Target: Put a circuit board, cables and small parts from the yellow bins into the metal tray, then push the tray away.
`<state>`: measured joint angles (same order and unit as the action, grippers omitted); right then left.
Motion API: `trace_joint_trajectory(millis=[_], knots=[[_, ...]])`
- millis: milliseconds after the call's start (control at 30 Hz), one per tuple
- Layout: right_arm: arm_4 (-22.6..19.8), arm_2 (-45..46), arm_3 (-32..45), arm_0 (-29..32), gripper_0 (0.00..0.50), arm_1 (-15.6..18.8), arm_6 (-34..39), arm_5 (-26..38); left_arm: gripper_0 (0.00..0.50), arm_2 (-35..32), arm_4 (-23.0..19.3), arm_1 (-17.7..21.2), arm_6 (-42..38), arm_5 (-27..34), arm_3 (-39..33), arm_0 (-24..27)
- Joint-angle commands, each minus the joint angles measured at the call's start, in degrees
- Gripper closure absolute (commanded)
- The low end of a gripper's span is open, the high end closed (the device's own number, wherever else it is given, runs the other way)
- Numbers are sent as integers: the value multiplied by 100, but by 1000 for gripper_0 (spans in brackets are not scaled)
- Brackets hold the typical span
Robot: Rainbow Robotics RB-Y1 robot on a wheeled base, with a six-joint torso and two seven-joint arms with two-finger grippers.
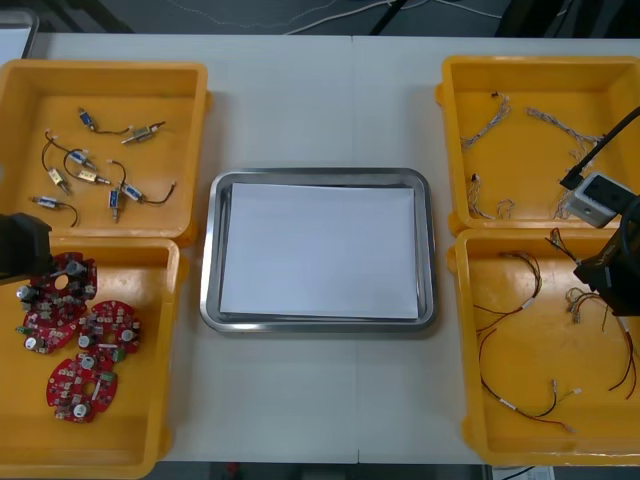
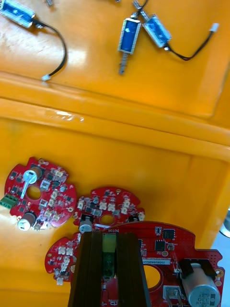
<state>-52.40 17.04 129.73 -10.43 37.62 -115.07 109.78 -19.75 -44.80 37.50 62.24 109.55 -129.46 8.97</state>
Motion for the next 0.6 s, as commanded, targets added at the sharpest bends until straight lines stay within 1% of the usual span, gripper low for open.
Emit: trace_joint_trajectory(millis=[33, 100, 267, 367, 400, 433, 500, 600], knots=[[-130, -113, 254, -144, 500, -53, 328, 22, 500, 358, -125, 329, -28, 45, -36, 421], [-174, -131, 281, -144, 500, -53, 381, 22, 500, 490, -143, 364, -63, 45, -44, 492], [-262, -183, 509, -197, 500, -53, 969, 22, 500, 903, -231, 548, -221, 45, -44, 650], [-306, -236, 606, -223, 500, -53, 1251, 22, 500, 1078, -239, 575, -520, 45, -88, 667], [-332, -289, 632, -241, 500, -53, 1488, 22, 500, 1245, -231, 636, -722, 45, -132, 711], [-332, -289, 632, -241, 500, -53, 1488, 22, 500, 1245, -231, 636, -722, 45, -132, 711], [-350, -403, 623, -302, 500, -53, 1875, 22, 500, 1562, -222, 724, -1056, 45, -132, 905], [-350, -482, 632, -364, 500, -53, 2244, 22, 500, 1869, -160, 724, -1399, 45, -132, 1098]])
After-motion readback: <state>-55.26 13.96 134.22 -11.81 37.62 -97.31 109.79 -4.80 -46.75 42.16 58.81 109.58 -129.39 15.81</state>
